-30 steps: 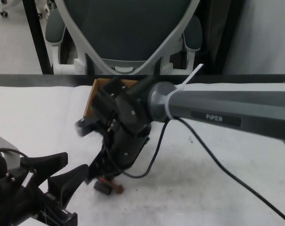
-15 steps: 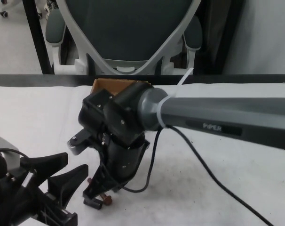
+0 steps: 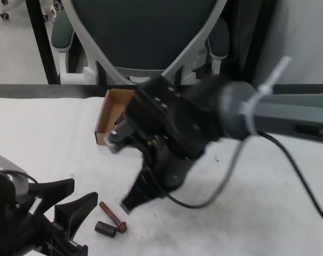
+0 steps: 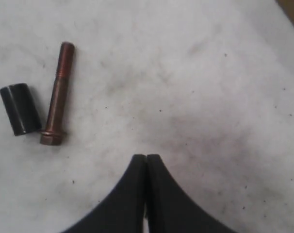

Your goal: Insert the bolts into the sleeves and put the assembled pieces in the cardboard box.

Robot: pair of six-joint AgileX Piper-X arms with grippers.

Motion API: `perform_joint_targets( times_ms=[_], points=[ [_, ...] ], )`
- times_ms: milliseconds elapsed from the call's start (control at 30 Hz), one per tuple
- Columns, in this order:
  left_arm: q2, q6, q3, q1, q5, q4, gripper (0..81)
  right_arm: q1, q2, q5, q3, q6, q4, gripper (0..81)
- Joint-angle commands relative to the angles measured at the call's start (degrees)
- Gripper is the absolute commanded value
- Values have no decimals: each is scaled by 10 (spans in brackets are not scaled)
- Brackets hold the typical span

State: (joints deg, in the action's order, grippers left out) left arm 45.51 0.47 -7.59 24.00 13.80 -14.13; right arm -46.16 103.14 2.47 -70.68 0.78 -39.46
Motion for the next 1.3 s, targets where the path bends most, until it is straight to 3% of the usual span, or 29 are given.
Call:
perform_joint_targets(
  times_ms=[0, 367, 667, 967, 1267],
  points=[
    [-3, 16, -19, 2, -10, 20, 447, -2, -39, -1, 41, -8, 41, 2],
    [56, 36, -24, 2, -32, 13, 447, -45, -214, -39, 274, -64, 234, 2],
    [91, 93, -105, 2, -29, 35, 438, -84, -281, -52, 343, -69, 266, 2],
    [101, 435, -225, 2, -113, 299, 405, -110, -312, -52, 418, -69, 356, 2],
    [188, 599, -251, 2, -158, 324, 405, -129, -366, -52, 472, -95, 389, 2]
  ],
)
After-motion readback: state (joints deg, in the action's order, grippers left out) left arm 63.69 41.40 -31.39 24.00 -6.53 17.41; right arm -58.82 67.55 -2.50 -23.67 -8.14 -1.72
